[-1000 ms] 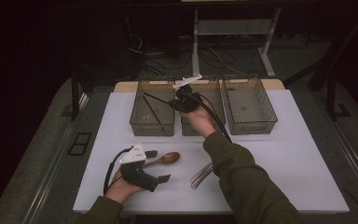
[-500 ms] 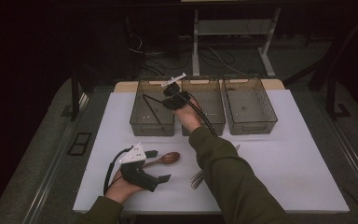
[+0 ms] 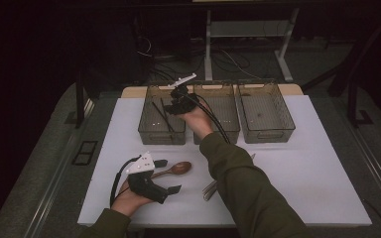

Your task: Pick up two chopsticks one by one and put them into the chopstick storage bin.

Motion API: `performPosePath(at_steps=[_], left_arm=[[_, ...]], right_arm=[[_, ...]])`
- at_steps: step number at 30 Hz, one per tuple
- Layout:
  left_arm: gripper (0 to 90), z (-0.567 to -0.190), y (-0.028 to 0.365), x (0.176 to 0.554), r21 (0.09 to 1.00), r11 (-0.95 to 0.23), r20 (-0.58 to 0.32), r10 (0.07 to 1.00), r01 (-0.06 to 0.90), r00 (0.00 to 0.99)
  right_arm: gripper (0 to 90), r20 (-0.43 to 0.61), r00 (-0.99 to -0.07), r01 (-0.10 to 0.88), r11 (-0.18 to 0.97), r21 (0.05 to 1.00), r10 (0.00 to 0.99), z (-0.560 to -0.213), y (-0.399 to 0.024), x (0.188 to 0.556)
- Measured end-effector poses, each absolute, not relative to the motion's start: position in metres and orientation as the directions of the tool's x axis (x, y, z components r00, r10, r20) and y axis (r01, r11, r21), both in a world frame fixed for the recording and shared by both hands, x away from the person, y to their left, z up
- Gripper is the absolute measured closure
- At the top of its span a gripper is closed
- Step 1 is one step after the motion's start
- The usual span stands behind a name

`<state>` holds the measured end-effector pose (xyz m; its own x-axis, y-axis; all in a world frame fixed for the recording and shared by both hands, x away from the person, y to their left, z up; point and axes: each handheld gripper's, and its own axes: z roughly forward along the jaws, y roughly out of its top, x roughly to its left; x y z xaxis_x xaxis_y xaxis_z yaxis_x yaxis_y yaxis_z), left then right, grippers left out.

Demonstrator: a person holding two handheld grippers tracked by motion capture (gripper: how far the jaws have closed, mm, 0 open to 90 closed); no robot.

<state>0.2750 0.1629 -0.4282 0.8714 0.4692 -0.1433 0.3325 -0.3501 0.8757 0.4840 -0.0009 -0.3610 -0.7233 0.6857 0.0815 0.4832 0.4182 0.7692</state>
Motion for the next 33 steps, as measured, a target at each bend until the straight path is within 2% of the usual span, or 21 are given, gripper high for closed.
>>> performPosePath(at_steps=[2,9,33], left_arm=[[0.0,-0.428,0.163,0.275,0.875,-0.352,-0.142,0.469,0.332,0.872],[0.0,-0.429,0.162,0.274,0.873,-0.353,-0.145,0.471,0.336,0.870],[0.0,-0.430,0.165,0.275,0.870,-0.348,-0.151,0.485,0.349,0.861]], right_arm=[[50.8,0.085,-0.728,0.475,0.411,0.779,0.680,-0.356,-0.006,0.480],[43.7,0.108,-0.750,0.450,0.384,0.806,0.652,-0.344,-0.028,0.465],[34.4,0.154,-0.803,0.400,0.329,0.855,0.576,-0.344,-0.129,0.410]])
